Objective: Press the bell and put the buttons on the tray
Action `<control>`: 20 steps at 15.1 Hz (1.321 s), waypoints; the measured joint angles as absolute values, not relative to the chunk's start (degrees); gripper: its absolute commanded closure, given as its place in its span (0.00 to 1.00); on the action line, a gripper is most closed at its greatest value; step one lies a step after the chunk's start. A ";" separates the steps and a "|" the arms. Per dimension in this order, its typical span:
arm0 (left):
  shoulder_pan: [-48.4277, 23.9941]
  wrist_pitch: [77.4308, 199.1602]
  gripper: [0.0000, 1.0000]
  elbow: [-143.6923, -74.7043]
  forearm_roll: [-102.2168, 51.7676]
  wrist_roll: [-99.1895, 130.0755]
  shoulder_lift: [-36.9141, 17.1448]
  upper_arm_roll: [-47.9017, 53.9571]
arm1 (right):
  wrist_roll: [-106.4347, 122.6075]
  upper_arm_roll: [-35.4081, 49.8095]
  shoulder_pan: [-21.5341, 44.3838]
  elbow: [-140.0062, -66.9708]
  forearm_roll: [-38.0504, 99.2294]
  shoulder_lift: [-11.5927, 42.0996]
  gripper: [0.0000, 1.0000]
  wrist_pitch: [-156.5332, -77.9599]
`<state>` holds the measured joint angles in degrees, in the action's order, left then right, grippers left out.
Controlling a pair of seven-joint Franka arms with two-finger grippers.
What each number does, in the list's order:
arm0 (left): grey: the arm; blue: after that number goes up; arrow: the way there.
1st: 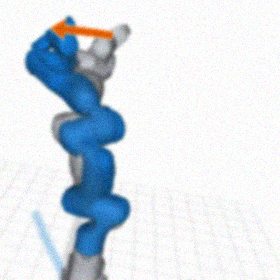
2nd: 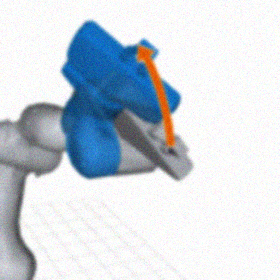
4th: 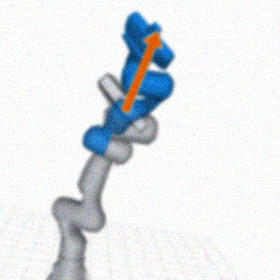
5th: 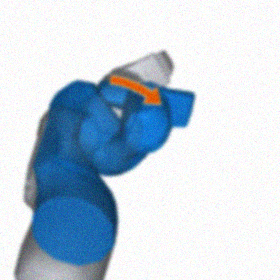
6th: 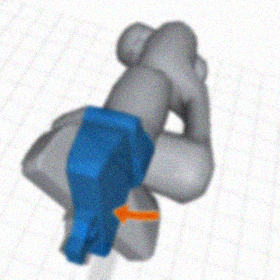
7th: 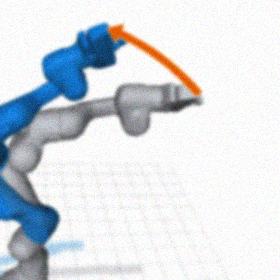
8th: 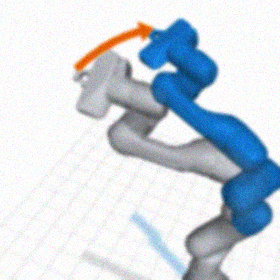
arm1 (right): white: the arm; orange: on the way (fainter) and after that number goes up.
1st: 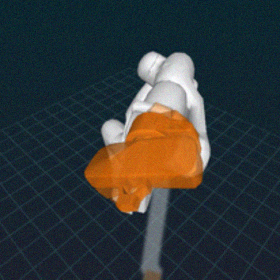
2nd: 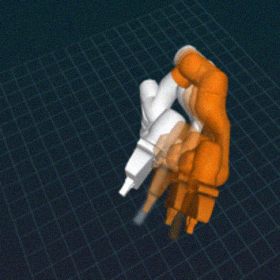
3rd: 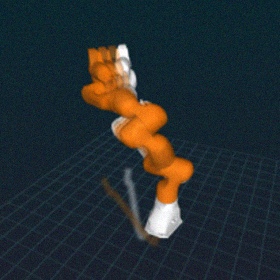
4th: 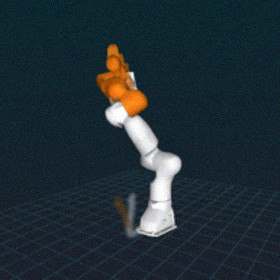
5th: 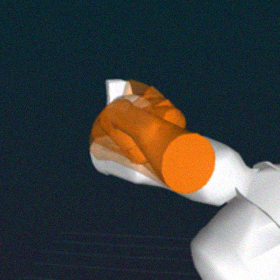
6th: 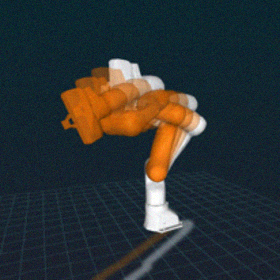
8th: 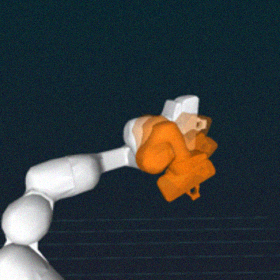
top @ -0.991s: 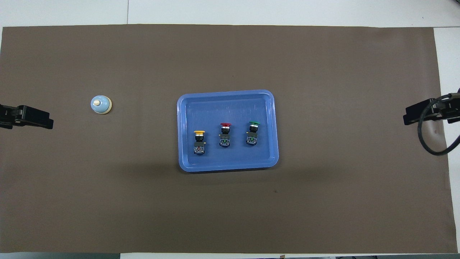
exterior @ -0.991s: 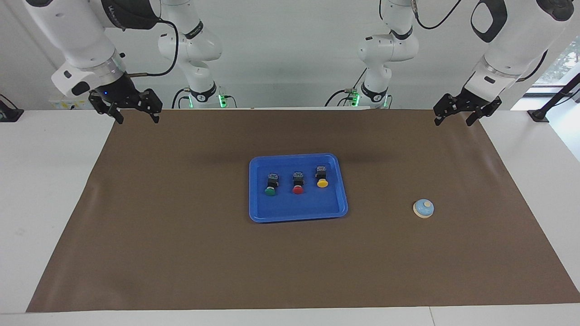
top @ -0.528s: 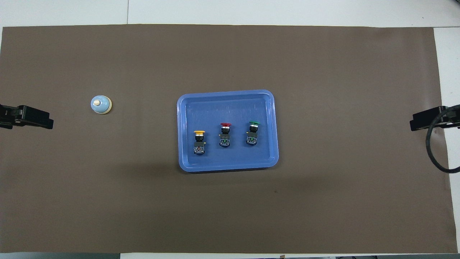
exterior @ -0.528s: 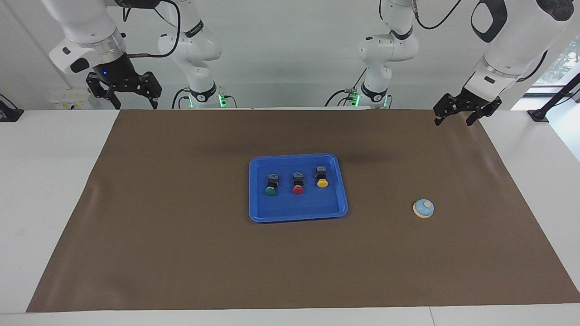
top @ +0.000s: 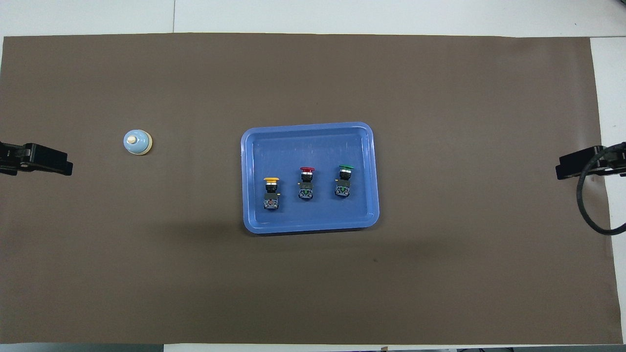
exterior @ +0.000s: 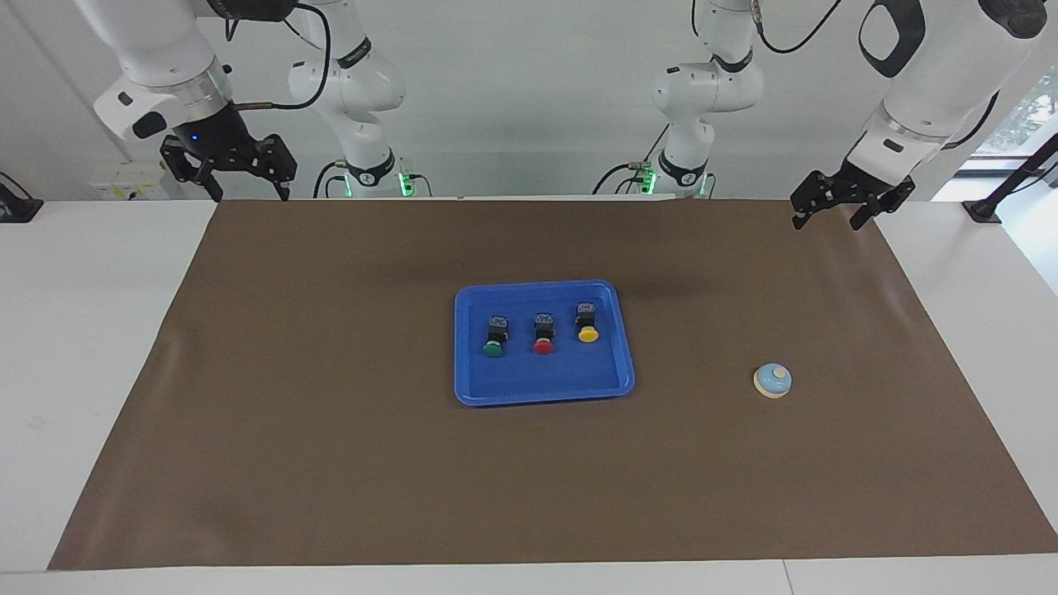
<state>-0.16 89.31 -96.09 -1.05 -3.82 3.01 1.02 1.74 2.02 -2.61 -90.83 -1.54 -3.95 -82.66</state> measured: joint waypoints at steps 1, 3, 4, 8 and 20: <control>-0.16 89.31 0.00 -96.09 -1.05 -3.82 3.00 1.02 | 1.74 2.06 -2.60 -90.83 -1.54 -3.99 0.00 -82.62; -0.16 89.31 0.00 -96.09 -1.05 -3.82 3.01 1.02 | 1.74 2.23 -2.57 -90.88 -1.54 -4.05 0.00 -82.52; -0.16 89.31 0.00 -96.09 -1.05 -3.82 3.00 1.02 | 1.74 2.31 -2.56 -90.88 -1.54 -4.06 0.00 -82.52; -0.16 89.31 0.00 -96.09 -1.05 -3.82 3.01 1.02 | 1.74 2.34 -2.57 -90.93 -1.54 -4.08 0.00 -82.47; 0.04 100.54 1.00 -102.48 -1.01 -3.43 2.82 0.78 | 1.74 2.33 -2.58 -91.00 -1.54 -4.10 0.00 -82.47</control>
